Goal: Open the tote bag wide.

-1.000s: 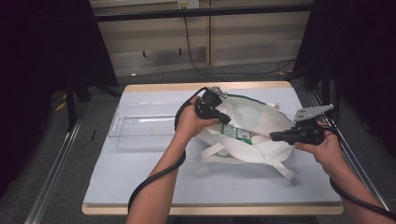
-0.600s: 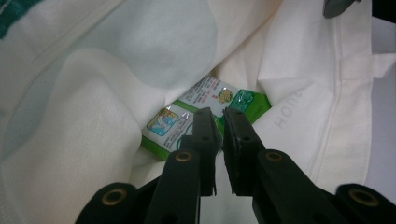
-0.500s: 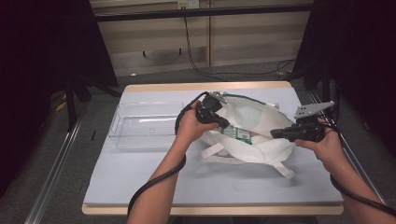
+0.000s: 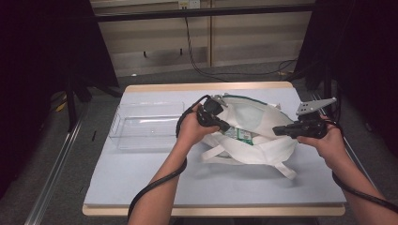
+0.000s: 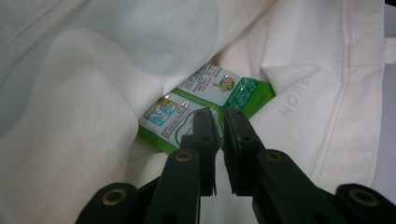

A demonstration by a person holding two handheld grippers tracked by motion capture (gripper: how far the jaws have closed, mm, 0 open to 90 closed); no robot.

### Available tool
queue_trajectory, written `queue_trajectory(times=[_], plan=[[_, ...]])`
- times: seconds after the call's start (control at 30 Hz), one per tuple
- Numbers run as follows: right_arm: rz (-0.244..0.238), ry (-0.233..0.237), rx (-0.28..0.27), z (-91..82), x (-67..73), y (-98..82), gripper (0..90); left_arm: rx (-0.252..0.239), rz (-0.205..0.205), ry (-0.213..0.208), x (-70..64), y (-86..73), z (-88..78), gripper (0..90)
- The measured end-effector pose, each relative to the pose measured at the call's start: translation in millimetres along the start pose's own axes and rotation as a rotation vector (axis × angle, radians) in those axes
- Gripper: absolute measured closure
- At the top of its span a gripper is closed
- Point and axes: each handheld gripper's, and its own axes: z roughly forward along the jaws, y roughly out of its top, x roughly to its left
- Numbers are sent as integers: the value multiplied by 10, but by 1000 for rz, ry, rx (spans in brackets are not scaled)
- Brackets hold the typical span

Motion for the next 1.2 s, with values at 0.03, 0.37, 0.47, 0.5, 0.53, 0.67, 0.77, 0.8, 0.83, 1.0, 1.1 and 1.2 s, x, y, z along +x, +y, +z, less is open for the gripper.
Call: queue_trajectory(times=[0.03,0.37,0.47,0.5,0.53,0.67,0.77,0.8,0.83,1.0,1.1,1.2], plan=[[-2,-1,1,-1,-6,5,900,2,-1,-3,-5,-4,10,836],[-4,-17,10,-12,-50,59,900,23,2,11,-29,-45,63,837],[-1,-20,8,-6,-66,63,900,28,7,13,-31,-54,73,836],[-1,-19,8,-2,-70,65,900,24,5,13,-33,-59,78,836],[-3,-20,9,2,-75,66,900,25,4,17,-35,-62,80,836],[3,-25,5,3,-90,81,900,34,14,24,-39,-74,102,834],[0,-31,5,12,-101,91,900,43,8,24,-44,-98,133,832],[-1,-31,7,14,-106,94,900,48,11,20,-44,-107,144,832],[-1,-31,6,17,-111,96,900,50,12,15,-46,-117,156,831],[-4,-39,16,36,-118,95,900,56,10,22,-68,-160,207,815],[-3,-39,12,39,-120,91,900,54,19,25,-59,-177,213,815],[-6,-37,17,45,-125,85,900,47,16,28,-64,-192,233,815]])
